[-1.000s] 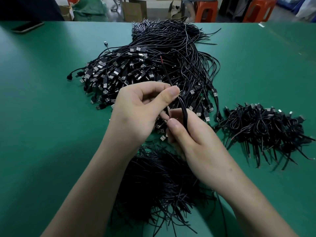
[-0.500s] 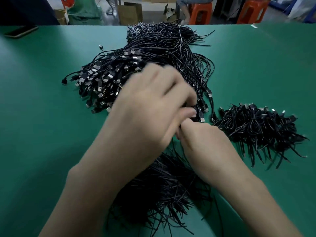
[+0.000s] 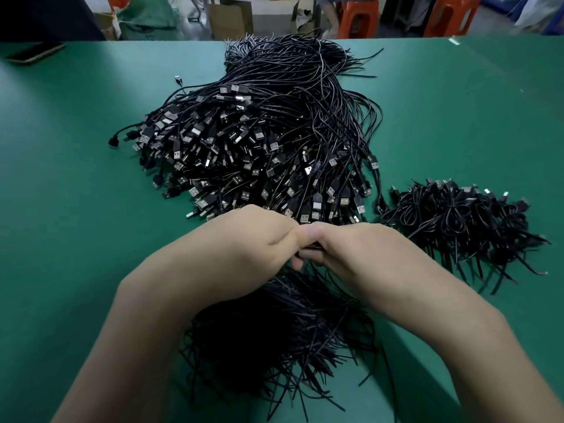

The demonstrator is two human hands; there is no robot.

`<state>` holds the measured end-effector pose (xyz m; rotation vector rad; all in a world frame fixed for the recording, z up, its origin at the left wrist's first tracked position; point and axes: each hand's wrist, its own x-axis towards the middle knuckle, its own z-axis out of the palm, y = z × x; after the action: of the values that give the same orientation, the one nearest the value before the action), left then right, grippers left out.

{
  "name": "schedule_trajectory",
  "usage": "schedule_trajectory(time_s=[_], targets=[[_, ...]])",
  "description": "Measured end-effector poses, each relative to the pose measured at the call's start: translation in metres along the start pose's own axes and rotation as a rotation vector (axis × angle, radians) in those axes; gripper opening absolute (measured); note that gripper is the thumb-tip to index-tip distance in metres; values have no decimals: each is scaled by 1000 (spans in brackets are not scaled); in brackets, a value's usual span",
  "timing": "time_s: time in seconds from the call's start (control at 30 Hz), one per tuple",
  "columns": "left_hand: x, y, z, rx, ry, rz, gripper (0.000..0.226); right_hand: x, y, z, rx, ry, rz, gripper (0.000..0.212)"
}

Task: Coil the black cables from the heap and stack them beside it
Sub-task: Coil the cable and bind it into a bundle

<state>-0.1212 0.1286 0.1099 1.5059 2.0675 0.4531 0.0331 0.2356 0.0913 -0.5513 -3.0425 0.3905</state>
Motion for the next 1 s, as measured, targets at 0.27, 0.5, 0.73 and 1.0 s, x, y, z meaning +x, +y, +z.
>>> schedule_trajectory(time_s=[0.27, 0.5, 0.73, 1.0], targets=[[2, -9, 5, -86, -47, 67, 43, -2, 4, -12, 36, -45, -2, 35], [5, -5, 6, -110, 53, 187, 42, -3, 13, -15, 232, 146, 93, 44], [6, -3, 1, -407, 185, 224, 42, -6, 33, -17, 913, 301, 187, 100], [14, 14, 11, -994, 32, 167, 45, 2, 17, -3, 1249, 368, -10, 29]])
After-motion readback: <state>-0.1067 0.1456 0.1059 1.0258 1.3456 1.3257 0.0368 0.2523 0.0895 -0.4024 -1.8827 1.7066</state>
